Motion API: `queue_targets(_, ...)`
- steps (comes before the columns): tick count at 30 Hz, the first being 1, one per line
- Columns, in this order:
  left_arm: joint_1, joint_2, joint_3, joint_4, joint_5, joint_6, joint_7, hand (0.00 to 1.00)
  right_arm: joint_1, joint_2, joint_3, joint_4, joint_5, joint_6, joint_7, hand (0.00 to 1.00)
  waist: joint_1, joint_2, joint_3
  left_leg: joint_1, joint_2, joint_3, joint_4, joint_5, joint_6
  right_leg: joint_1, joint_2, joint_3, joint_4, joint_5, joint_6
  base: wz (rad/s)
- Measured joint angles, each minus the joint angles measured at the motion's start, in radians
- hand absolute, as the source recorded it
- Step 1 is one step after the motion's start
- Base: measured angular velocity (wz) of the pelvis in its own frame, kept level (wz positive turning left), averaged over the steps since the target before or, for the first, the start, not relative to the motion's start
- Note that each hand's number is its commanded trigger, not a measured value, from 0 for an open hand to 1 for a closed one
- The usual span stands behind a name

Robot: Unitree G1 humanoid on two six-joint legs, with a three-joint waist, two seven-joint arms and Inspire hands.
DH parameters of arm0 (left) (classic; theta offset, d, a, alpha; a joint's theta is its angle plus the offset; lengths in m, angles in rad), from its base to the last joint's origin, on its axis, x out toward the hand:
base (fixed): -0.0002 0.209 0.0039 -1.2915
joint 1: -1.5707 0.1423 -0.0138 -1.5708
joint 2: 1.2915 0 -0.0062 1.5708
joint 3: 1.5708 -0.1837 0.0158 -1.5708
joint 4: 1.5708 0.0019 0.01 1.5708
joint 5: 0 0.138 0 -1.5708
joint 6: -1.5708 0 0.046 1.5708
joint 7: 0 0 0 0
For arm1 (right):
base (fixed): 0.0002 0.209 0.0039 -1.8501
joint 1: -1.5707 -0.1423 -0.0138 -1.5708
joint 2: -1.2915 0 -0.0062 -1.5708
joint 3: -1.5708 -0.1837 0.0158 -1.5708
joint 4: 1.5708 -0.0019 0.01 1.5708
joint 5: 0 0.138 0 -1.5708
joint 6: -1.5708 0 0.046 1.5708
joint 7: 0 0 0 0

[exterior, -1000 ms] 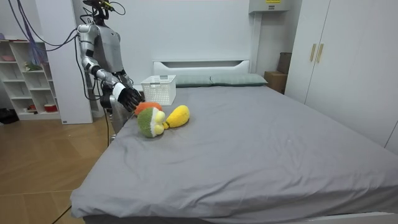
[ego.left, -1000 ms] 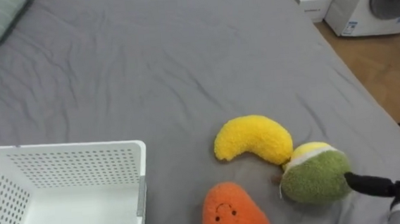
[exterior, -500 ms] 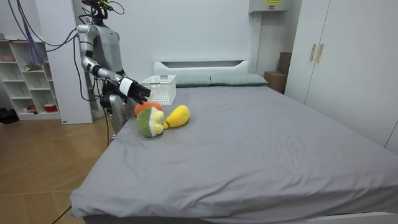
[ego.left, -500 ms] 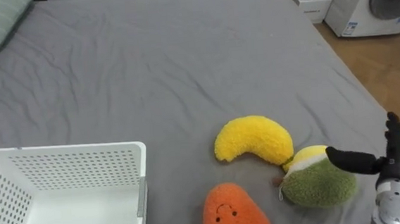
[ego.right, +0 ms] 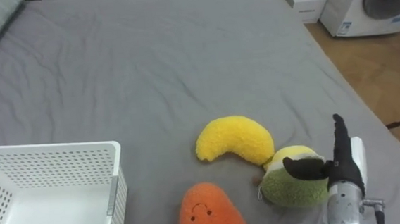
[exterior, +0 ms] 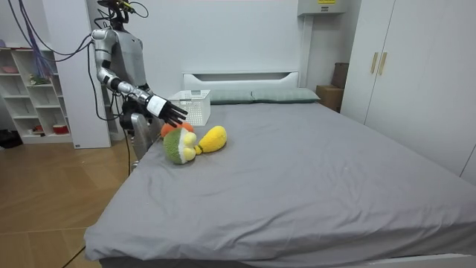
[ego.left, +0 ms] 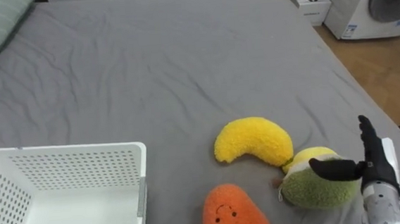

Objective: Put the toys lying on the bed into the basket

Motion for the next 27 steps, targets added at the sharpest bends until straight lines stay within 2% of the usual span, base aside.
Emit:
queue_targets(12, 0.000, 0.001, 0.003, -0.037, 0.002, 0.000, -0.011, 0.00, 0.004, -0.001, 0.007, 0.034, -0.046, 0.002, 0.098, 0.00, 0.034, 0.000, -0.0001, -0.002, 0.000, -0.003, 0.000, 0.000, 0.000, -0.009, 0.000, -0.002, 0.000, 0.000, 0.000, 0.00)
queue_targets(18, -0.001, 0.003, 0.002, -0.038, 0.002, 0.000, -0.010, 0.00, 0.008, 0.000, 0.026, 0.064, -0.147, 0.002, 0.097, 0.00, 0.046, -0.006, -0.0017, 0.002, -0.001, -0.003, 0.000, 0.000, 0.000, 0.005, -0.001, -0.006, 0.000, 0.000, 0.000, 0.00)
queue_targets(20, -0.001, 0.004, 0.001, -0.038, 0.002, -0.001, -0.006, 0.00, 0.008, 0.000, 0.036, 0.083, -0.196, 0.002, 0.095, 0.00, 0.049, -0.010, 0.0006, 0.002, -0.003, -0.011, 0.001, 0.000, 0.000, 0.009, -0.002, -0.011, 0.000, -0.001, 0.000, 0.09)
queue_targets(22, -0.002, 0.004, -0.007, -0.039, 0.003, -0.003, 0.002, 0.00, 0.008, 0.000, 0.039, 0.108, -0.256, 0.002, 0.072, 0.00, 0.050, -0.012, 0.0020, 0.000, -0.008, -0.028, 0.001, 0.000, 0.001, 0.012, -0.006, -0.018, 0.001, -0.007, 0.004, 0.16)
queue_targets(27, 0.007, 0.005, -0.049, -0.060, 0.002, -0.003, 0.008, 0.00, -0.028, -0.002, 0.037, 0.197, -0.270, 0.003, -0.042, 0.00, 0.065, -0.014, 0.0024, -0.006, -0.013, -0.045, 0.002, 0.000, 0.003, 0.014, -0.010, -0.034, 0.000, -0.009, 0.006, 0.09)
